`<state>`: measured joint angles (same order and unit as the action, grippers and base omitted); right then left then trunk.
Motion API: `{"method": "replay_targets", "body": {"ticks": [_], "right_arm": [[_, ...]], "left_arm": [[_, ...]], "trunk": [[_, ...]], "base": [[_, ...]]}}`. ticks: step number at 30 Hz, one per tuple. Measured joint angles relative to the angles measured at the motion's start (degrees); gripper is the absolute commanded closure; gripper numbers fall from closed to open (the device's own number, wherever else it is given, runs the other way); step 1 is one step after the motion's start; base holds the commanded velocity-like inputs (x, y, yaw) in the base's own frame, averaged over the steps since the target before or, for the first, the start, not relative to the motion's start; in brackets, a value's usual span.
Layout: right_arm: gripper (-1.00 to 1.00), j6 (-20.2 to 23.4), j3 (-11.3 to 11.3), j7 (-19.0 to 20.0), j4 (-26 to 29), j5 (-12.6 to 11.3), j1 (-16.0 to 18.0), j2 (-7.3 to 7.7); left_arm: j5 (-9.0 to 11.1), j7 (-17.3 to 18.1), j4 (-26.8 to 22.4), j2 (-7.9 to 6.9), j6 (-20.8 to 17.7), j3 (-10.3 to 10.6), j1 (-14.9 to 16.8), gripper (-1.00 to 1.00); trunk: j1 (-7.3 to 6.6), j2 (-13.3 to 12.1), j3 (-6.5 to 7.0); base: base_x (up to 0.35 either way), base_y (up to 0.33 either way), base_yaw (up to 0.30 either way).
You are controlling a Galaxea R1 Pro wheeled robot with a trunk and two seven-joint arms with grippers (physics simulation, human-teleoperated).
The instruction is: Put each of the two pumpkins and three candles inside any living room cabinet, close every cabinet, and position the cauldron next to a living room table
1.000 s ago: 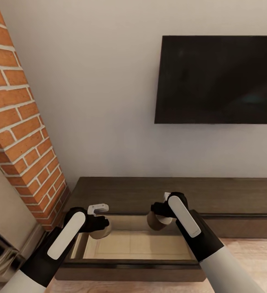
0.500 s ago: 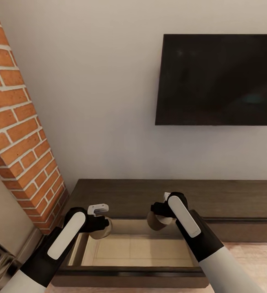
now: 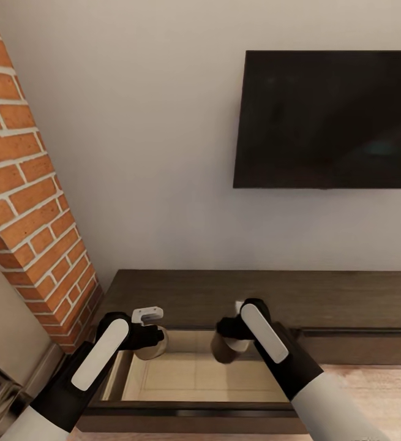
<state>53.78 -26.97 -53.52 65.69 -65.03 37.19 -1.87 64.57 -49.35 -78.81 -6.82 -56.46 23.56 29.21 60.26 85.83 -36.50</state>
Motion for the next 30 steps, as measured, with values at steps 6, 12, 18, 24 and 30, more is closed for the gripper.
{"method": "replay_targets", "body": {"ticks": [6, 12, 18, 24, 30], "right_arm": [[1.0, -0.96, -0.45, 0.27, -1.64, 0.21, 0.01, -0.61], [1.0, -1.33, -0.55, 0.3, -1.81, 0.2, 0.01, -0.96], [1.0, -2.55, -2.13, 0.31, -1.95, 0.25, 0.01, -1.03], [1.0, -5.9, -6.32, 0.3, -2.03, 0.33, 0.0, -1.04], [1.0, -6.21, -7.34, 0.29, -2.1, 0.46, 0.01, -1.04]], "left_arm": [[-0.13, -0.12, 0.36, 0.01, 0.18, -0.06, 0.0, 1.0], [0.09, -0.18, 0.76, 0.67, 0.27, -0.07, 0.0, 1.0], [0.0, -0.3, 3.27, 2.1, 0.16, 0.1, -0.01, 1.0], [-0.07, -0.31, 5.68, 3.21, 0.22, 0.15, 0.0, 1.0], [-0.42, -0.16, 7.72, 5.11, 0.32, 0.15, 0.06, 1.0]], "trunk": [[1.32, 2.41, -1.07], [2.64, 4.82, -2.15], [3.95, 7.22, -3.23], [5.27, 9.63, -4.31], [6.59, 12.04, -5.39]], "base": [[0.0, 0.0, 0.0], [0.0, 0.0, 0.0], [0.0, 0.0, 0.0], [0.0, 0.0, 0.0], [0.0, 0.0, 0.0]]}}
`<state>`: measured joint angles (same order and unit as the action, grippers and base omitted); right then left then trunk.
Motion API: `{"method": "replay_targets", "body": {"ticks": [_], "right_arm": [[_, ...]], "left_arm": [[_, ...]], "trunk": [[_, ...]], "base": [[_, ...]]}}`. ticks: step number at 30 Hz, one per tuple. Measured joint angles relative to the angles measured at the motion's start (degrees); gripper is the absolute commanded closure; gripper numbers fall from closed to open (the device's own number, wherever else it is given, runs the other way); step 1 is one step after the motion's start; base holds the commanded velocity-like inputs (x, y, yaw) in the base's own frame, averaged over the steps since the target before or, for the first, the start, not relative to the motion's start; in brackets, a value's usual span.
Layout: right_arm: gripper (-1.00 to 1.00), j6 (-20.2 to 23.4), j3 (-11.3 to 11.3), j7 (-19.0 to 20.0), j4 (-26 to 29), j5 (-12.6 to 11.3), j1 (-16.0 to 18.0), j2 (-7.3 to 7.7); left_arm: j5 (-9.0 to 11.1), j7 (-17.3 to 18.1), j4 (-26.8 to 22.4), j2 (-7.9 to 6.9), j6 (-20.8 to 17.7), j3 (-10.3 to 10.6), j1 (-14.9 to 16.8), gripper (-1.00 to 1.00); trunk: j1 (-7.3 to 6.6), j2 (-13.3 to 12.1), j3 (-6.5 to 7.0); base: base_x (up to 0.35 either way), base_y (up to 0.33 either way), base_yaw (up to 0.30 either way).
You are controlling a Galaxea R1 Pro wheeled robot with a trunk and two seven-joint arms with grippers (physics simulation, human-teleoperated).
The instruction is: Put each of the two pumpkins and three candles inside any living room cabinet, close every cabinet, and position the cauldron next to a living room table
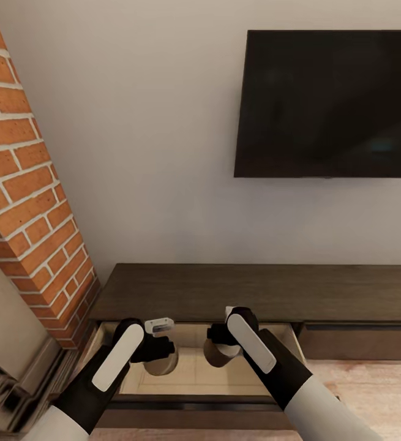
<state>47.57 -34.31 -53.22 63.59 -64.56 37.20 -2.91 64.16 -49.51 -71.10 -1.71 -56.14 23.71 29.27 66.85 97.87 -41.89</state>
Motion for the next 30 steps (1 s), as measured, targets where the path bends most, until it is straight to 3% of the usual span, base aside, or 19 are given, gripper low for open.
{"method": "replay_targets", "body": {"ticks": [7, 15, 20, 27, 30], "right_arm": [[1.0, -0.16, -0.05, 0.07, -2.39, 0.05, 0.0, -0.58], [1.0, -0.63, -0.05, 1.68, -2.95, 3.56, 0.03, -1.18], [1.0, -3.5, -0.05, 2.34, -3.07, 3.74, 0.06, -1.16], [1.0, -4.03, -0.05, 2.41, -3.01, 3.89, 0.08, -1.19], [1.0, -4.09, -0.05, 2.42, -3.0, 4.24, 0.08, -1.19]], "left_arm": [[-1.5, 0.03, 0.56, 1.13, 0.0, 0.02, 0.03, 1.0], [-1.71, 0.03, 0.58, 1.16, -0.02, -0.02, 0.03, 1.0], [-1.76, 0.03, 0.58, 1.15, -0.02, -0.03, 0.03, 1.0], [-1.74, 0.03, 0.61, 1.18, 0.07, -0.03, 0.03, 1.0], [-2.79, 0.01, 0.77, 1.21, 0.08, -0.08, 0.03, 1.0]], "trunk": [[1.54, 2.81, -1.26], [3.3, 6.02, -2.69], [4.39, 8.02, -3.59], [5.93, 10.83, -4.85], [6.59, 12.03, -5.39]], "base": [[0.0, 0.0, 0.0], [0.0, 0.0, 0.0], [0.0, 0.0, 0.0], [0.0, 0.0, 0.0], [0.0, 0.0, 0.0]]}}
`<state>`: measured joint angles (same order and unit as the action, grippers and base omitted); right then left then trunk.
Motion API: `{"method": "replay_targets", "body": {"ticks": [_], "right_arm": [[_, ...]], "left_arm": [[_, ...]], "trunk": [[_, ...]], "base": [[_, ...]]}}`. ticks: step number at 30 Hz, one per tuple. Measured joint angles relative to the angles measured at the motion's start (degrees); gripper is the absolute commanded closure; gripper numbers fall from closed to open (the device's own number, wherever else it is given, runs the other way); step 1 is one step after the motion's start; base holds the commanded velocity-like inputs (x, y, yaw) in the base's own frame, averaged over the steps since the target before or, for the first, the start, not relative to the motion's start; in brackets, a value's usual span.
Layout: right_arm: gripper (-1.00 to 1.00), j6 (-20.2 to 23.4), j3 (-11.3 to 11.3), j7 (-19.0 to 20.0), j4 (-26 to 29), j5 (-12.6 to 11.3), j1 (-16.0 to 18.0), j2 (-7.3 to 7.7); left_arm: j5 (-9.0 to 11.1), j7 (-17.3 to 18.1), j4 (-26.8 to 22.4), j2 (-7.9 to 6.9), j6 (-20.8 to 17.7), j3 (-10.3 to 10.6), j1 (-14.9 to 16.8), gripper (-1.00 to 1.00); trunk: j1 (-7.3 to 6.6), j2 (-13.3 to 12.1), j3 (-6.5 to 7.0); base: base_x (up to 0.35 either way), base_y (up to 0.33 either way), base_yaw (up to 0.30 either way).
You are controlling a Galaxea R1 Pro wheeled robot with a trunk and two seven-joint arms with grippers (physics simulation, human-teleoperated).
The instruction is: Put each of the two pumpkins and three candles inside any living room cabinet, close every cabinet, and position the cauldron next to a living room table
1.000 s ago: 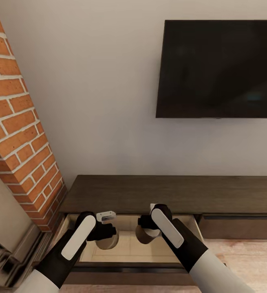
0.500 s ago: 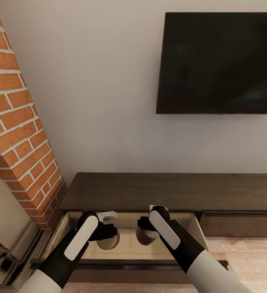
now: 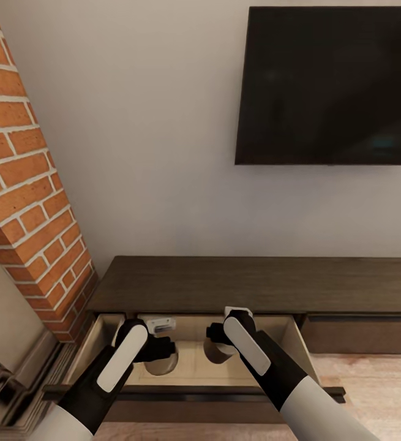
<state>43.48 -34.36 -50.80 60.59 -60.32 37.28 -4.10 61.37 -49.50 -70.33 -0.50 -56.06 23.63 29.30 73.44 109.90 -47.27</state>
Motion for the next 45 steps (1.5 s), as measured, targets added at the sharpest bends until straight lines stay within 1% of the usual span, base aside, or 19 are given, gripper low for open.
{"method": "replay_targets", "body": {"ticks": [3, 6, 18, 28, 41, 45], "right_arm": [[1.0, -0.02, 0.0, 0.0, 0.0, 0.09, 0.01, 0.04], [1.0, -0.04, 0.0, -0.01, 0.0, 0.12, 0.01, 0.01], [1.0, -0.02, 0.0, 0.06, 0.0, 0.21, 0.01, 0.04], [1.0, -0.15, 0.0, 0.08, 0.0, 0.22, 0.02, 0.04], [1.0, -0.11, -0.08, 0.11, 0.0, 0.26, 0.01, -0.01], [1.0, -0.18, -0.09, 0.77, 0.0, 0.14, 0.0, 0.03]], "left_arm": [[-1.62, 0.0, 0.2, 0.01, 0.02, -0.1, 0.0, 1.0], [-2.08, 0.0, 0.24, 0.02, 0.77, -0.1, 0.0, 1.0], [-2.14, 0.0, 0.17, 0.02, 1.55, -0.03, 0.0, 1.0], [-2.01, 0.35, -0.3, 0.02, 1.6, -0.02, 0.0, 1.0], [-2.06, 0.44, -0.11, 0.01, 1.57, 0.05, 0.0, 1.0], [-1.94, 0.44, -0.17, 0.02, 1.62, 0.05, 0.0, 1.0]], "trunk": [[0.66, 1.2, -0.54], [1.32, 2.41, -1.08], [3.95, 7.22, -3.23], [3.96, 7.24, -3.23], [3.94, 7.24, -3.23], [3.95, 7.24, -3.23]], "base": [[0.0, 0.0, 0.0], [0.0, 0.0, 0.0], [0.0, 0.0, 0.0], [0.006, 0.0, 0.0], [0.125, 0.0, 0.0], [0.101, 0.0, 0.0]]}}
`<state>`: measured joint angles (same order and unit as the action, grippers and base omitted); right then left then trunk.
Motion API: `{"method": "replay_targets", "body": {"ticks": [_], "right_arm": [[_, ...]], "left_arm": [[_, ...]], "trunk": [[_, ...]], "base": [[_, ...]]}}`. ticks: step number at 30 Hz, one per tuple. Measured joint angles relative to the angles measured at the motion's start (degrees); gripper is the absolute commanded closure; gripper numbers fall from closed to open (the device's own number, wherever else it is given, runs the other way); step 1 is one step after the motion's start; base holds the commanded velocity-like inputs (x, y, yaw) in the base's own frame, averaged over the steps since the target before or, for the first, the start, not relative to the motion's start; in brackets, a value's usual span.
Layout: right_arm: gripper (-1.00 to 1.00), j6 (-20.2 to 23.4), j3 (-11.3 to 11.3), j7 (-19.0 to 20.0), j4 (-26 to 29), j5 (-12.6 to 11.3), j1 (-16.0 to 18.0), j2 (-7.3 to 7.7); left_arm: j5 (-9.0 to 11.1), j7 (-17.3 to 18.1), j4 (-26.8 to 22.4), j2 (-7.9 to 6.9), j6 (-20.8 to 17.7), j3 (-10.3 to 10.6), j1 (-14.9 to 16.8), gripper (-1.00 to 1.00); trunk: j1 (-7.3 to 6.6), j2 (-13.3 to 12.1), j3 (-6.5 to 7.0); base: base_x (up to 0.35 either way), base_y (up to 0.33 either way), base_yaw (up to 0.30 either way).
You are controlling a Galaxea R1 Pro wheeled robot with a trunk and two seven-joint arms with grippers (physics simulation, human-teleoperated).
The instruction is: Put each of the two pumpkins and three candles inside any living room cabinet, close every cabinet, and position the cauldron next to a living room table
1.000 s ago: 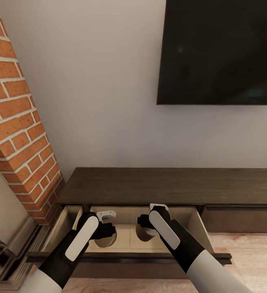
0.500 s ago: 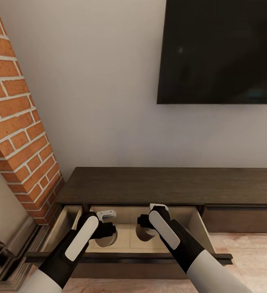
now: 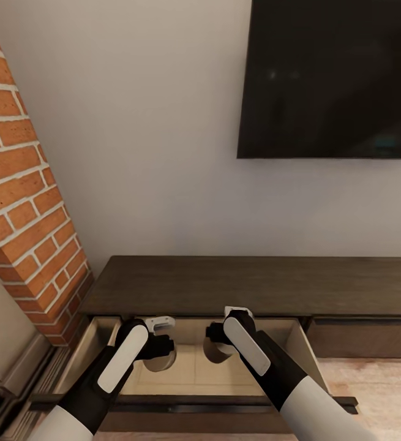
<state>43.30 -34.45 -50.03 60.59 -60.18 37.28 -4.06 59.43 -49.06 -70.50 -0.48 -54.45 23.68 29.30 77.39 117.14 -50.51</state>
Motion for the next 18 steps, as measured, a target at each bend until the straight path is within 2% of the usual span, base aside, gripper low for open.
{"method": "replay_targets", "body": {"ticks": [14, 18], "right_arm": [[1.0, 0.05, 0.0, 0.46, 0.0, 0.09, 0.01, -0.02], [1.0, 0.09, 0.0, 0.46, 0.0, 0.08, 0.01, -0.02]], "left_arm": [[-0.11, -0.12, -0.3, 0.0, -0.02, 0.0, 0.0, 1.0], [-0.11, -0.24, -0.35, 0.0, -0.05, 0.0, -0.01, 1.0]], "trunk": [[0.01, 0.0, 0.0], [0.89, 1.59, -0.72]], "base": [[0.027, 0.0, 0.0], [0.0, 0.0, 0.0]]}}
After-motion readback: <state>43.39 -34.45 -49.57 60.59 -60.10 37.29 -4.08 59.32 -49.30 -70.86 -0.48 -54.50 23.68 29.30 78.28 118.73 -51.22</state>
